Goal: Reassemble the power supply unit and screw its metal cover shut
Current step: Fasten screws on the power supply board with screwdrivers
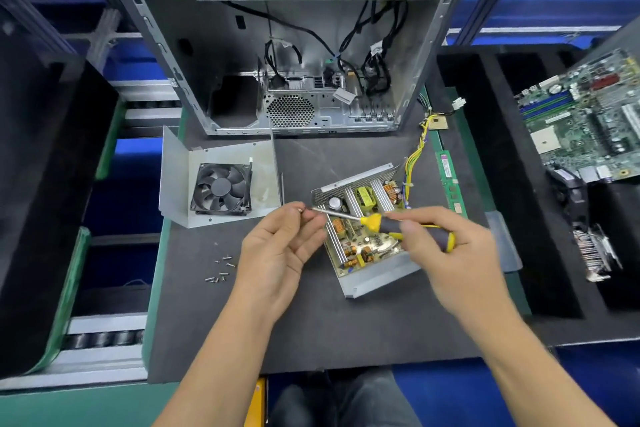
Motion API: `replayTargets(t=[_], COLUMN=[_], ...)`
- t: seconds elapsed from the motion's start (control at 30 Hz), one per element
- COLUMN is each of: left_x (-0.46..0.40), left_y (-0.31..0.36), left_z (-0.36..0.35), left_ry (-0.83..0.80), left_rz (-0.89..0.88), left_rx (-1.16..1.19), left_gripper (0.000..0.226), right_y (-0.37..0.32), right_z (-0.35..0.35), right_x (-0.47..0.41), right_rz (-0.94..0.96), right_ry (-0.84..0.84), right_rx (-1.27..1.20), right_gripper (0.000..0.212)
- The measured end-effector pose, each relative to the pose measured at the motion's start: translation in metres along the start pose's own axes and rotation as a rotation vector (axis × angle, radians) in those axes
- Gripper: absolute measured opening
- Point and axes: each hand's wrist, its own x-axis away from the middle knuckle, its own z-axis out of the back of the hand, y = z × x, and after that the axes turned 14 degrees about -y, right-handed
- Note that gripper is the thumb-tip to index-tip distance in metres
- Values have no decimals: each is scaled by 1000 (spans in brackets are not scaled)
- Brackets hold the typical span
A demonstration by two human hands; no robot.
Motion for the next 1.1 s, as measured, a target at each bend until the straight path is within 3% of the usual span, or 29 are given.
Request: replayTargets(t=[0.2,1.1], left_x=[-4,-12], left_y=[7,3], left_z=[4,20], left_ry=[9,14], left_rz=[-41,-54], left_rx=[33,-6], left_gripper=[16,18], right_y=[5,-11], right_z=[-16,-31], right_x=[-18,-28], right_rz=[-68,-197], right_ry=[28,34], right_rx=[-136,47], right_gripper=[14,30])
